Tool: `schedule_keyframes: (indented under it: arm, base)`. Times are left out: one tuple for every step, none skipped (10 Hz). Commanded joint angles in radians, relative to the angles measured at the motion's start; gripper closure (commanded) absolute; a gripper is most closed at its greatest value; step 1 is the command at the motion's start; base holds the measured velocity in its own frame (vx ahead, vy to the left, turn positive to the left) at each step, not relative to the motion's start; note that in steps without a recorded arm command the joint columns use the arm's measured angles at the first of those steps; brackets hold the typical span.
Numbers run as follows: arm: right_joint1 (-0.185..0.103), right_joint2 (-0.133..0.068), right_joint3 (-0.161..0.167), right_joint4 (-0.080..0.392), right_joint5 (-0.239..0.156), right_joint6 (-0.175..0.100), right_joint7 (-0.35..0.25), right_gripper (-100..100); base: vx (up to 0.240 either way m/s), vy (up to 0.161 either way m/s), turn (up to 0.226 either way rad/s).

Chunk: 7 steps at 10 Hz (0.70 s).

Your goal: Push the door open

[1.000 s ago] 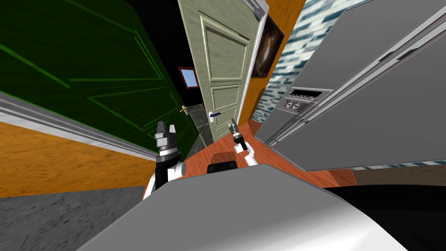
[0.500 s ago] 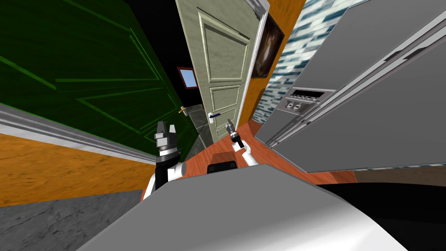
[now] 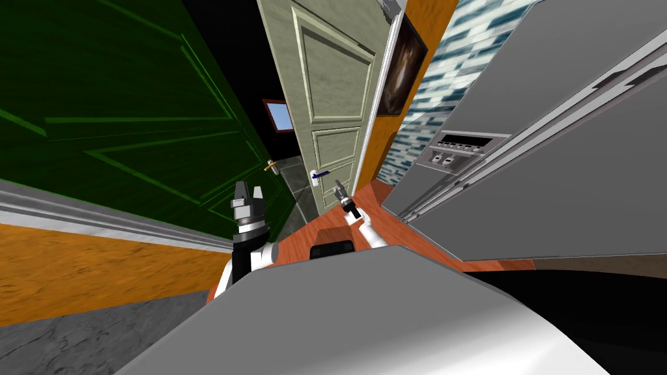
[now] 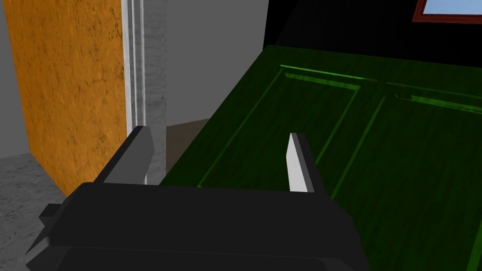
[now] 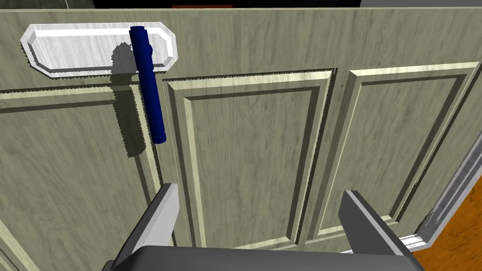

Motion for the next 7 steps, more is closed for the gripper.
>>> schedule_keyframes:
  arm:
    - [-0.031, -0.001, 0.017, 0.050, 0.005, 0.003, -0.011, -100]
    - [-0.054, -0.001, 0.026, 0.089, 0.008, 0.004, -0.017, -100]
    - [-0.076, -0.001, 0.035, 0.121, 0.010, 0.004, -0.023, -100]
    - [-0.097, -0.001, 0.043, 0.158, 0.013, 0.005, -0.029, -100]
    - [-0.118, 0.000, 0.052, 0.193, 0.015, 0.006, -0.035, -100]
    - [-0.137, 0.001, 0.059, 0.224, 0.017, 0.007, -0.041, -100]
    - [-0.155, 0.001, 0.067, 0.257, 0.019, 0.007, -0.046, -100]
  base:
    - [0.098, 0.010, -0.012]
    - [0.106, 0.003, -0.020]
    - [0.095, -0.007, -0.017]
    - [0.082, -0.008, -0.012]
    - [0.090, -0.007, -0.016]
    - [0.111, -0.005, -0.016]
    - [0.098, 0.003, -0.012]
